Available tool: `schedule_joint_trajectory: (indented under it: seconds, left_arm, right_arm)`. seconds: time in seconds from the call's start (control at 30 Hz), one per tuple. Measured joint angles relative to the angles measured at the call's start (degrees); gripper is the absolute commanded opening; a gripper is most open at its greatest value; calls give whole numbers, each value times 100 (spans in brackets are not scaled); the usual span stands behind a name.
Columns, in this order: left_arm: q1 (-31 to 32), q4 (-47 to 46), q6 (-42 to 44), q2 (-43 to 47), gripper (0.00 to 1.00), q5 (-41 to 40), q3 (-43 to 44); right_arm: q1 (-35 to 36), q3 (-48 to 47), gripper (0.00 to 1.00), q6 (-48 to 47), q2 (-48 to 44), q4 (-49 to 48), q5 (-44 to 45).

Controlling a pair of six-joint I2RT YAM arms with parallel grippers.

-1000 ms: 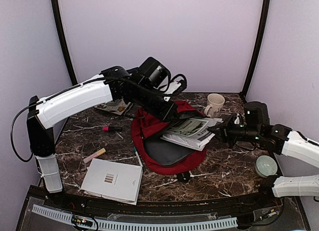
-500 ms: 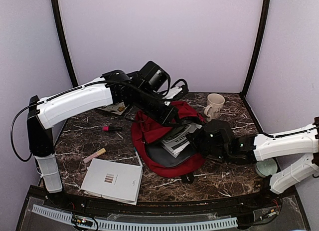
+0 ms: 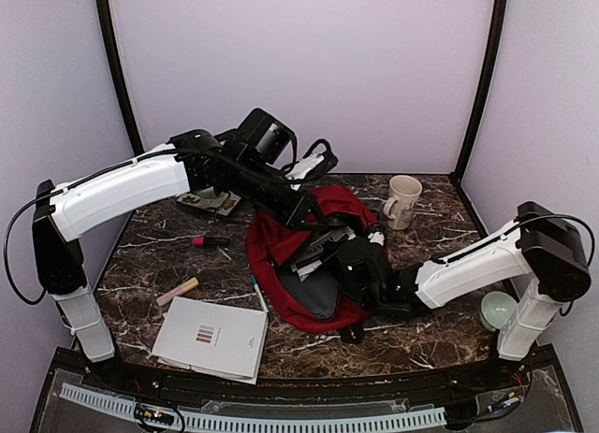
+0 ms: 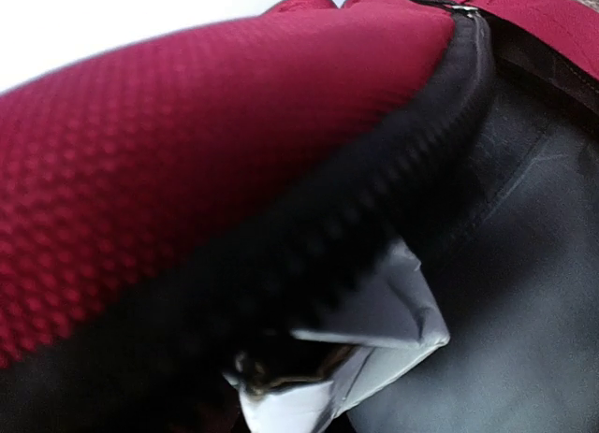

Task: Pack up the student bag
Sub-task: Place the book in the largest pocket of the bag.

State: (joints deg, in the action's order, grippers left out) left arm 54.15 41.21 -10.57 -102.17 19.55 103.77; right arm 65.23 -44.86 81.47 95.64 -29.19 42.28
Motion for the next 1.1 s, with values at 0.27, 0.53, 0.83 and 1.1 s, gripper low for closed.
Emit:
schedule_joint_trajectory:
  seconds: [0.27, 0.53, 0.83, 1.1]
  left_arm:
    - [2, -457, -46, 184, 0, 170, -715]
    - [2, -623, 94, 188, 0, 140, -984]
    - [-107, -922, 116, 122, 0, 66, -1137]
    - [-660, -881, 0, -623, 0, 393, -789]
  right_arm:
    - [-153, -372, 2, -461, 579, -487, -63]
    - [-356, -420, 48, -876, 678, -592, -623]
    - [-356, -321, 66, -1213, -26, 199, -1038]
    - [-256, -472, 72, -1934, -243, 1633, -1235]
